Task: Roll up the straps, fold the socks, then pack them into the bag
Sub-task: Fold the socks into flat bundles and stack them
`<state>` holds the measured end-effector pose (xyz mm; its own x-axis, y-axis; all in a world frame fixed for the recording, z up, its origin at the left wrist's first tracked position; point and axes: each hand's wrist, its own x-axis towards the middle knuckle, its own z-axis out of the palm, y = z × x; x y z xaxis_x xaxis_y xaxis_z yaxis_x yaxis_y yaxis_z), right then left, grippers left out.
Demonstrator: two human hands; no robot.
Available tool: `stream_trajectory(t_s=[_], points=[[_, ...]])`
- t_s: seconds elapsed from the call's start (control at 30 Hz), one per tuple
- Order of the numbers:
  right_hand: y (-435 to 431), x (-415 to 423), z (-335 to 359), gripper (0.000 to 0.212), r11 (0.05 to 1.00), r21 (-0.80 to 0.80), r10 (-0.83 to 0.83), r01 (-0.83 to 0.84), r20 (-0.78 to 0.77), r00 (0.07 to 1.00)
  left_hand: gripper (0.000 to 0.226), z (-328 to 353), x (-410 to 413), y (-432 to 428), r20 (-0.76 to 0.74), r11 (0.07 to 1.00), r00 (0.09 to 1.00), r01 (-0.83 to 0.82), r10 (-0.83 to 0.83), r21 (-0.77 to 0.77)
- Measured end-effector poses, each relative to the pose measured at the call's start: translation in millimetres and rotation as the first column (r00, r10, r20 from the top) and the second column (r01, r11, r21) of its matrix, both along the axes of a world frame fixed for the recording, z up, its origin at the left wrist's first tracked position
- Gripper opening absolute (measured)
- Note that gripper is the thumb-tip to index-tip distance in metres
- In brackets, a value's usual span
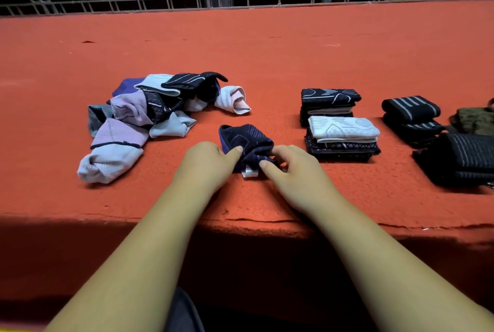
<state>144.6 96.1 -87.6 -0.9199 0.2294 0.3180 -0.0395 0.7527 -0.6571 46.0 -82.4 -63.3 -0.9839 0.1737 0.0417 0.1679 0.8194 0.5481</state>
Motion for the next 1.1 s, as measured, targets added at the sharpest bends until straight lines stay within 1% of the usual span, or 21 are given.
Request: stream_trajectory(t_s=[0.07, 0.13, 0.2, 0.3, 0.37, 0.4, 0.43, 0.47, 0.5, 0.53, 0.57, 0.6, 0.63, 0.67, 0.7, 0.8, 0.87, 0.93, 0.97, 1.03, 1.1], points=[[-0.9, -3.3, -1.9, 0.019, 1.0, -0.001, -0.031, 0.031, -0.046, 0.998, 0.057, 0.8, -0.4, -2.7, 0.012, 1.0, 1.0, -0.007, 0.007, -0.021], [-1.3, -6.0, -2.2, 0.016, 0.999, -0.036, -0.041, 0.038, -0.076, 0.996, 0.048, 2.9, 0.9, -4.8, 0.038, 0.999, 0.999, -0.019, 0.017, 0.046], [-1.6, -7.2, -0.3, 0.013, 0.993, -0.105, -0.059, 0.05, -0.089, 0.994, 0.04, 4.2, 0.3, -5.2, 0.04, 0.993, 0.999, -0.027, 0.023, 0.112], [0.9, -8.9, 3.3, 0.014, 0.959, -0.262, -0.135, 0.11, -0.077, 0.988, 0.034, 6.8, -7.0, -7.7, -0.062, 0.983, 0.997, -0.026, 0.038, 0.183], [7.0, -8.9, 6.0, 0.017, 0.924, -0.337, -0.221, 0.181, -0.085, 0.972, 0.035, 9.3, -15.9, -15.3, -0.097, 0.96, 0.992, -0.052, 0.082, 0.275], [10.9, -8.1, 8.1, 0.018, 0.907, -0.362, -0.265, 0.216, -0.093, 0.96, 0.035, 10.0, -21.9, -20.0, -0.067, 0.923, 0.991, -0.083, 0.117, 0.376], [14.7, -6.8, 10.7, 0.021, 0.896, -0.373, -0.299, 0.243, -0.099, 0.949, 0.033, 10.6, -27.2, -24.0, 0.008, 0.844, 0.99, -0.123, 0.139, 0.522], [17.7, -5.4, 13.0, 0.023, 0.891, -0.37, -0.319, 0.263, -0.099, 0.942, 0.028, 10.7, -32.8, -27.1, 0.113, 0.719, 0.984, -0.179, 0.139, 0.672], [19.3, -4.4, 14.3, 0.027, 0.891, -0.365, -0.324, 0.271, -0.093, 0.941, 0.022, 10.8, -37.1, -29.7, 0.198, 0.58, 0.974, -0.226, 0.113, 0.783], [19.3, -3.5, 14.4, 0.03, 0.893, -0.36, -0.319, 0.271, -0.081, 0.944, 0.017, 9.6, -41.6, -32.1, 0.242, 0.468, 0.967, -0.248, 0.074, 0.848], [17.9, -1.6, 14.7, 0.034, 0.894, -0.361, -0.309, 0.265, -0.07, 0.948, 0.015, 9.0, -44.6, -33.7, 0.262, 0.389, 0.964, -0.255, 0.034, 0.886], [15.5, 0.2, 14.3, 0.038, 0.895, -0.367, -0.297, 0.255, -0.063, 0.953, 0.012, 9.4, -45.4, -34.6, 0.269, 0.339, 0.963, -0.255, 0.007, 0.906], [13.4, 2.4, 14.2, 0.043, 0.898, -0.368, -0.284, 0.243, -0.063, 0.957, 0.01, 11.3, -44.0, -34.9, 0.261, 0.317, 0.965, -0.246, -0.005, 0.916], [12.4, 3.9, 14.1, 0.048, 0.905, -0.354, -0.272, 0.234, -0.061, 0.96, 0.007, 14.5, -40.3, -34.6, 0.244, 0.336, 0.97, -0.23, 0.001, 0.913], [11.9, 5.3, 14.2, 0.052, 0.917, -0.328, -0.258, 0.227, -0.054, 0.965, 0.008, 17.1, -36.1, -33.3, 0.226, 0.391, 0.974, -0.21, 0.006, 0.896], [10.5, 8.3, 15.2, 0.052, 0.952, -0.211, -0.231, 0.223, -0.011, 0.973, 0.024, 22.6, -22.1, -30.5, 0.184, 0.657, 0.982, -0.11, -0.044, 0.745], [7.9, 8.8, 12.6, 0.047, 0.966, -0.095, -0.246, 0.24, -0.047, 0.968, 0.03, 20.6, -12.7, -29.2, 0.153, 0.807, 0.98, 0.011, -0.126, 0.591], [1.3, 10.1, 12.3, 0.049, 0.978, -0.006, -0.206, 0.207, -0.127, 0.97, 0.028, 18.1, -6.5, -26.6, 0.077, 0.885, 0.988, 0.085, -0.135, 0.458], [-2.4, 10.7, 13.1, 0.052, 0.986, 0.039, -0.157, 0.165, -0.158, 0.975, 0.033, 17.1, -5.5, -25.2, 0.036, 0.92, 0.994, 0.08, -0.102, 0.383], [-8.3, 10.3, 13.2, 0.055, 0.972, 0.204, -0.088, 0.121, -0.161, 0.983, 0.046, 16.2, -3.3, -22.4, -0.01, 0.978, 1.0, 0.01, -0.008, 0.207], [-11.2, 8.1, 9.6, 0.054, 0.926, 0.351, -0.102, 0.143, -0.131, 0.986, 0.055, 12.1, -2.0, -20.2, -0.013, 0.996, 0.998, -0.06, 0.061, 0.059]])
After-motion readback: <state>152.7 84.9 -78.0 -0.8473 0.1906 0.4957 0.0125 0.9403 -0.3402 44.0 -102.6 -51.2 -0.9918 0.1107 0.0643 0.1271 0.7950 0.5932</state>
